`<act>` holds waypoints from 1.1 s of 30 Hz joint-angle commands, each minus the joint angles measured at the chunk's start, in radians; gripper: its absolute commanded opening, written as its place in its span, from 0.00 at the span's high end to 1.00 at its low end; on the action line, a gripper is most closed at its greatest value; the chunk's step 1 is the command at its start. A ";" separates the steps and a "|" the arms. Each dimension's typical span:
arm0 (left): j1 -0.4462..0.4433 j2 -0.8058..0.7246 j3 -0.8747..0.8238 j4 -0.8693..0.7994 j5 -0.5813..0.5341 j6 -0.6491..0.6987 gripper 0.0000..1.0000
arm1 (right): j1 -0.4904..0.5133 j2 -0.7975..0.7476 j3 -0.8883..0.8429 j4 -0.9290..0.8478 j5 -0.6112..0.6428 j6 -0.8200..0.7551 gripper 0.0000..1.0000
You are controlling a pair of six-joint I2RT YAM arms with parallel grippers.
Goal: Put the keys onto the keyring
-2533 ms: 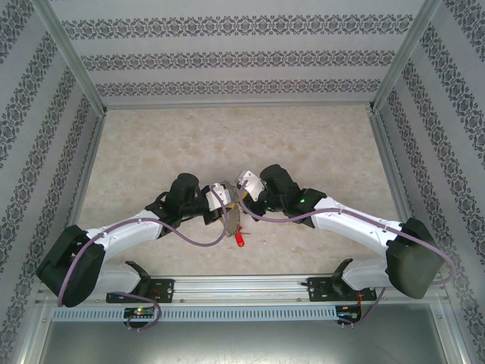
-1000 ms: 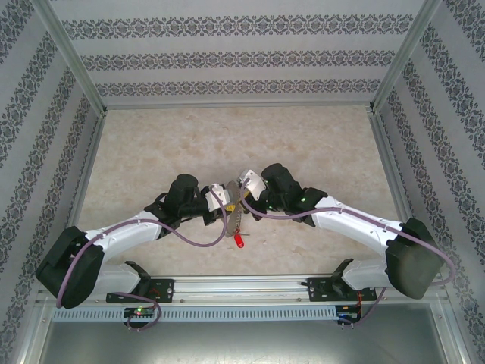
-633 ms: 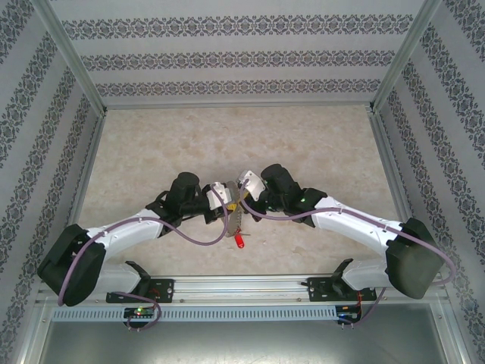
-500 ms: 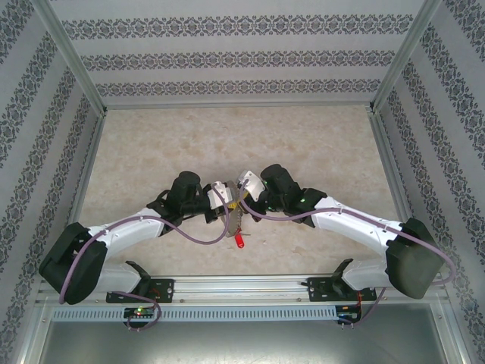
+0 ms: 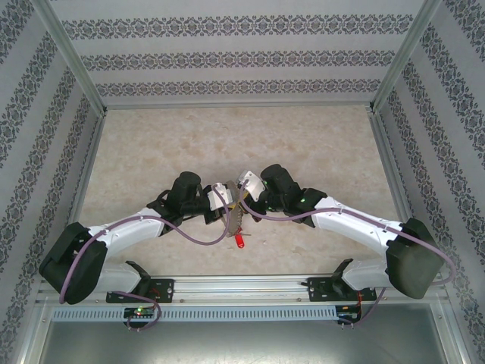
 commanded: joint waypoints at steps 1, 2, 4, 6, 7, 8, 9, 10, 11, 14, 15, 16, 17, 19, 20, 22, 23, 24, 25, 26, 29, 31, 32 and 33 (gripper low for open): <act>-0.016 -0.010 0.009 -0.003 0.013 0.001 1.00 | 0.009 -0.041 0.005 0.014 0.030 -0.002 1.00; -0.016 -0.013 0.004 0.008 0.010 -0.005 1.00 | 0.007 -0.042 0.005 0.007 0.041 0.000 1.00; -0.016 -0.016 -0.008 0.035 0.005 -0.018 1.00 | 0.002 -0.041 0.001 -0.005 0.059 0.005 1.00; -0.016 -0.017 -0.019 0.060 0.000 -0.032 1.00 | -0.005 -0.038 -0.009 -0.008 0.067 0.020 1.00; -0.016 -0.018 -0.023 0.069 0.000 -0.036 1.00 | -0.008 -0.035 -0.015 -0.006 0.068 0.027 1.00; -0.016 -0.017 -0.025 0.073 0.001 -0.039 1.00 | -0.010 -0.032 -0.021 -0.003 0.067 0.033 1.00; -0.016 -0.015 -0.026 0.074 0.002 -0.039 1.00 | -0.009 -0.030 -0.027 0.003 0.068 0.039 1.00; -0.017 -0.014 -0.026 0.074 0.002 -0.041 1.00 | -0.009 -0.027 -0.031 0.008 0.074 0.045 1.00; -0.017 -0.012 -0.028 0.076 0.002 -0.041 1.00 | -0.012 -0.025 -0.035 0.012 0.081 0.051 1.00; -0.017 -0.014 -0.033 0.072 0.001 -0.039 1.00 | -0.014 -0.017 -0.031 0.015 0.089 0.060 1.00; -0.018 -0.014 -0.036 0.073 0.001 -0.039 1.00 | -0.016 -0.013 -0.029 0.016 0.093 0.063 1.00; -0.018 -0.015 -0.038 0.072 -0.001 -0.038 1.00 | -0.016 -0.012 -0.027 0.016 0.094 0.064 1.00; -0.019 -0.014 -0.040 0.073 -0.002 -0.038 1.00 | -0.016 -0.009 -0.027 0.016 0.097 0.067 1.00; -0.018 -0.016 -0.047 0.081 0.000 -0.043 1.00 | -0.022 -0.004 -0.026 0.014 0.101 0.074 1.00; -0.018 -0.016 -0.049 0.088 -0.002 -0.046 1.00 | -0.022 -0.002 -0.026 0.013 0.102 0.075 1.00; -0.018 -0.016 -0.056 0.104 -0.007 -0.052 1.00 | -0.025 0.002 -0.027 0.009 0.104 0.081 1.00; -0.019 -0.014 -0.058 0.110 -0.011 -0.053 1.00 | -0.027 0.004 -0.029 0.011 0.103 0.084 1.00; -0.019 -0.011 -0.060 0.114 -0.012 -0.055 1.00 | -0.027 0.005 -0.029 0.009 0.102 0.082 1.00; -0.019 -0.010 -0.059 0.114 -0.013 -0.055 1.00 | -0.027 0.003 -0.029 0.010 0.095 0.081 1.00; -0.019 -0.007 -0.058 0.111 -0.013 -0.054 1.00 | -0.024 -0.003 -0.030 0.016 0.088 0.081 1.00; -0.020 -0.003 -0.051 0.100 -0.008 -0.051 0.96 | -0.022 -0.014 -0.023 0.028 0.049 0.070 1.00; -0.021 -0.001 -0.038 0.082 0.013 -0.038 0.91 | -0.020 -0.016 -0.016 0.030 0.025 0.059 1.00; -0.021 0.003 -0.030 0.073 0.025 -0.034 0.88 | -0.021 -0.016 -0.012 0.029 0.018 0.056 1.00; -0.021 0.011 -0.018 0.055 0.039 -0.025 0.85 | -0.018 -0.014 -0.010 0.032 0.016 0.055 1.00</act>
